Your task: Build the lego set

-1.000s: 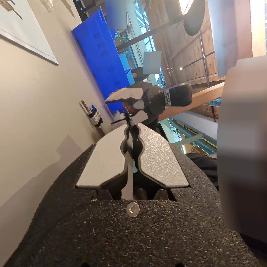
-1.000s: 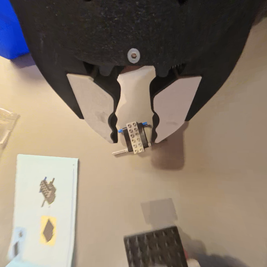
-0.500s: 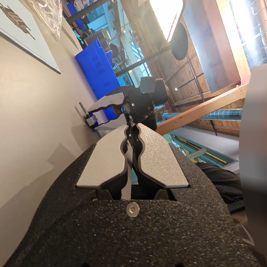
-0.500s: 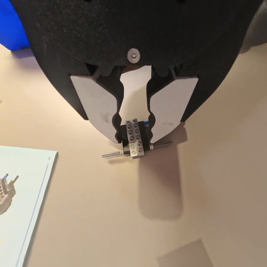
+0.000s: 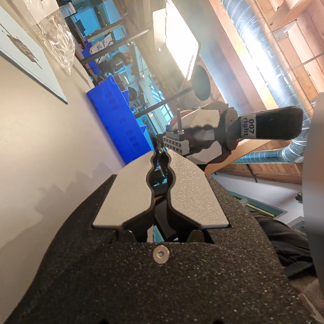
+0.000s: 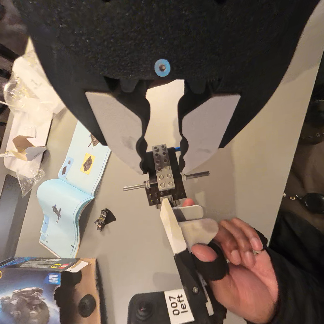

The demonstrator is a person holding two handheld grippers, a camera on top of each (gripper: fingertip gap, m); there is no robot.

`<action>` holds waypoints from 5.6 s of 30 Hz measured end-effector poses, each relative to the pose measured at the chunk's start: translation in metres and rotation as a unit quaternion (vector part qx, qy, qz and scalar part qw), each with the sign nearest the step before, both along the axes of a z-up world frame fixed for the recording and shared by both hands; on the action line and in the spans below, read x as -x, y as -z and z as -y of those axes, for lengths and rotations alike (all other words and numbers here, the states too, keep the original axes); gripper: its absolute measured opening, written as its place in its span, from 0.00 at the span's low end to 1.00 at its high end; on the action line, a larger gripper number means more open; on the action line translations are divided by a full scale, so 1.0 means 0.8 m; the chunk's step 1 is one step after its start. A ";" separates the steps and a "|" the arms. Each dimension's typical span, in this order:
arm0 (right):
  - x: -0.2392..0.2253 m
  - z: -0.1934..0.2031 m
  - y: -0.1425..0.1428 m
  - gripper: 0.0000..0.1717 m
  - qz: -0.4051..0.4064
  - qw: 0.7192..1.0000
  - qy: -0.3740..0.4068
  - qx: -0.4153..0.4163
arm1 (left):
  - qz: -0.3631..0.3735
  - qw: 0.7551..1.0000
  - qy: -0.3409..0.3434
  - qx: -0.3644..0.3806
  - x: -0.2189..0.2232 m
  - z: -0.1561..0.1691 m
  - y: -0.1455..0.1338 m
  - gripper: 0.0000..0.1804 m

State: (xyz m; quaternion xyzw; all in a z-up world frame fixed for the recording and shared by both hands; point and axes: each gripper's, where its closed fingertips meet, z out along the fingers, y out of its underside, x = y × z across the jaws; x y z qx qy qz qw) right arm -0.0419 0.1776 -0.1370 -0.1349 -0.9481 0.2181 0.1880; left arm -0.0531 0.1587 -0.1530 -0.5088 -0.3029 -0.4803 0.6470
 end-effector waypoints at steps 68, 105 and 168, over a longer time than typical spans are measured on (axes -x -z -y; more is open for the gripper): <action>0.015 0.016 0.029 0.19 0.067 0.977 0.048 -0.196 | 0.076 0.995 -0.055 -0.030 0.008 0.005 0.002 0.04; 0.025 0.013 0.047 0.19 0.047 0.974 0.064 -0.210 | 0.028 0.997 -0.077 0.000 0.012 0.008 0.004 0.16; 0.057 0.043 0.064 0.19 -0.277 0.955 0.109 0.020 | -0.243 0.938 -0.191 0.157 0.025 0.028 0.012 0.15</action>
